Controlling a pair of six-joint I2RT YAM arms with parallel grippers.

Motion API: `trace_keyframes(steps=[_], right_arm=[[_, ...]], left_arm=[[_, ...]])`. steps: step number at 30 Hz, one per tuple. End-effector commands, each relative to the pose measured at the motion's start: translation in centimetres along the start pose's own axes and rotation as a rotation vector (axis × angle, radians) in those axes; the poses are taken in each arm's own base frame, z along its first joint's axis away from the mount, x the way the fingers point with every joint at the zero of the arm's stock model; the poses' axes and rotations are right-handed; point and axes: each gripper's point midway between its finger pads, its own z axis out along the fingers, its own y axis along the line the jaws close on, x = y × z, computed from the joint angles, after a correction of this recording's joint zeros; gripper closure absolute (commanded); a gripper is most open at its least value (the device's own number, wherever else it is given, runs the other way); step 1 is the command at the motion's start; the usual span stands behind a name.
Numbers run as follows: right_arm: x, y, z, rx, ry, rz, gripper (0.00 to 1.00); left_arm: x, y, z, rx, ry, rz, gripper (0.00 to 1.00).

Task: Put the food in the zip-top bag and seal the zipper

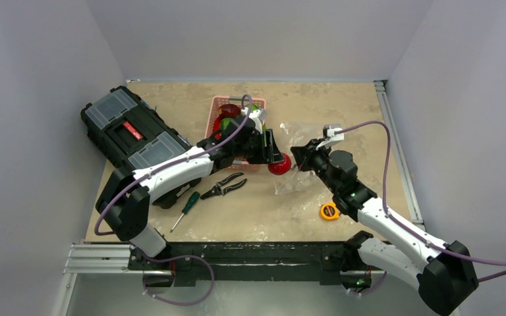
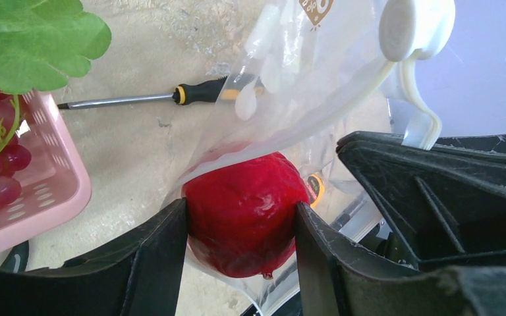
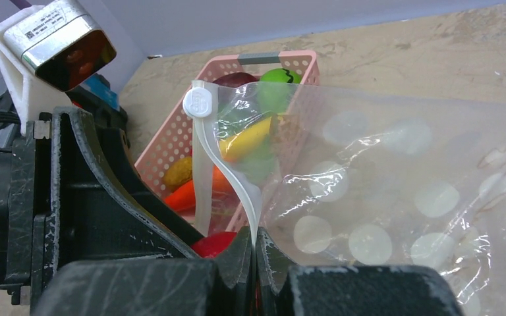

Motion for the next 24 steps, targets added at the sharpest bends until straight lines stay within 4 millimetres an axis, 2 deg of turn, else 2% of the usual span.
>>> trace_keyframes(steps=[1, 5, 9, 16, 19, 24], right_arm=[[-1.5, 1.5, 0.2, -0.059, -0.048, 0.018, 1.0], [-1.7, 1.8, 0.1, -0.064, -0.044, 0.033, 1.0], [-2.1, 2.0, 0.1, -0.065, -0.039, 0.045, 1.0], [-3.1, 1.9, -0.3, -0.039, -0.059, 0.05, 1.0], [-3.6, 1.7, -0.5, -0.025, -0.066, 0.043, 1.0], [-5.0, 2.5, -1.2, -0.039, -0.079, 0.042, 1.0]], left_arm=[[-1.8, -1.7, 0.0, 0.004, -0.049, 0.008, 0.82], [-1.5, -2.4, 0.0, 0.035, -0.027, 0.01, 0.7], [-1.1, -3.2, -0.5, 0.066, -0.004, 0.019, 0.5], [-1.7, -3.5, -3.6, 0.071, -0.054, 0.082, 0.25], [-1.8, -4.0, -5.1, 0.088, -0.067, 0.111, 0.18], [-1.7, -4.2, -6.7, 0.096, -0.081, 0.153, 0.16]])
